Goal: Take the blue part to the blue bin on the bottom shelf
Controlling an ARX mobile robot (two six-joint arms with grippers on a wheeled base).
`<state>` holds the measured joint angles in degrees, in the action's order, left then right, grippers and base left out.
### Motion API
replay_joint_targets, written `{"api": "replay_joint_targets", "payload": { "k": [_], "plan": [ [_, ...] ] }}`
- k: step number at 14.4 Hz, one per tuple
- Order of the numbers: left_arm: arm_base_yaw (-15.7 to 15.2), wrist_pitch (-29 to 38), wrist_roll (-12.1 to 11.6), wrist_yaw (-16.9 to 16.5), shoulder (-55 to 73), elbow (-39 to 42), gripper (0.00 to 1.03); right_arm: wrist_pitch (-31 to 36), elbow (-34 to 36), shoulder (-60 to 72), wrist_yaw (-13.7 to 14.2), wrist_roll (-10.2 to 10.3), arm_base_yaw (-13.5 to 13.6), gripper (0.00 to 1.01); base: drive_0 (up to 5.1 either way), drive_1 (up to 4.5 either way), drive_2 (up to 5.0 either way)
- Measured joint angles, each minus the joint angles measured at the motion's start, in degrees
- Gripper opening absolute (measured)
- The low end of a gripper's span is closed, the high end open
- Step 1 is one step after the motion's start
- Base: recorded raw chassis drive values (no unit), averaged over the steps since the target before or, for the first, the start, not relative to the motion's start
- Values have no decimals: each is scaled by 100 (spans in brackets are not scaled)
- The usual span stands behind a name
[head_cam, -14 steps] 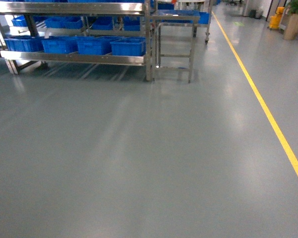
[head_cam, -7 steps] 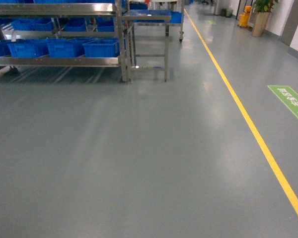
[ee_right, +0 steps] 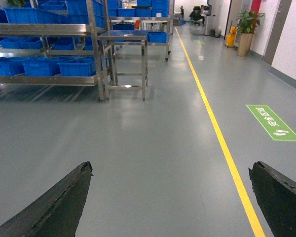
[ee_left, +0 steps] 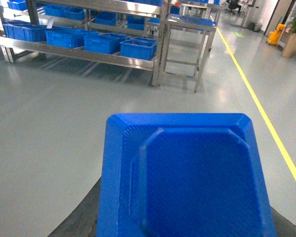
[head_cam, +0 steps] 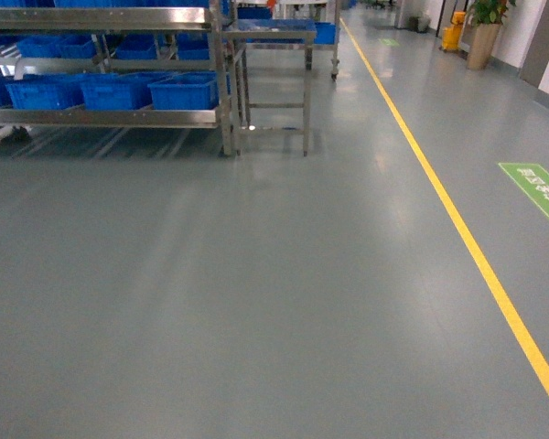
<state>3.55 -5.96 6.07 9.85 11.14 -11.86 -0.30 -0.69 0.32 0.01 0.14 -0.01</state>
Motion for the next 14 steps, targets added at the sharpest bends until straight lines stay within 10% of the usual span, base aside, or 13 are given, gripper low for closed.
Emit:
{"api": "replay_joint_targets", "payload": {
  "k": [14],
  "plan": [
    [0,0,0,-2,0,0,43,-7,0,0,2,2,0,98,0,428,-427]
  ]
}}
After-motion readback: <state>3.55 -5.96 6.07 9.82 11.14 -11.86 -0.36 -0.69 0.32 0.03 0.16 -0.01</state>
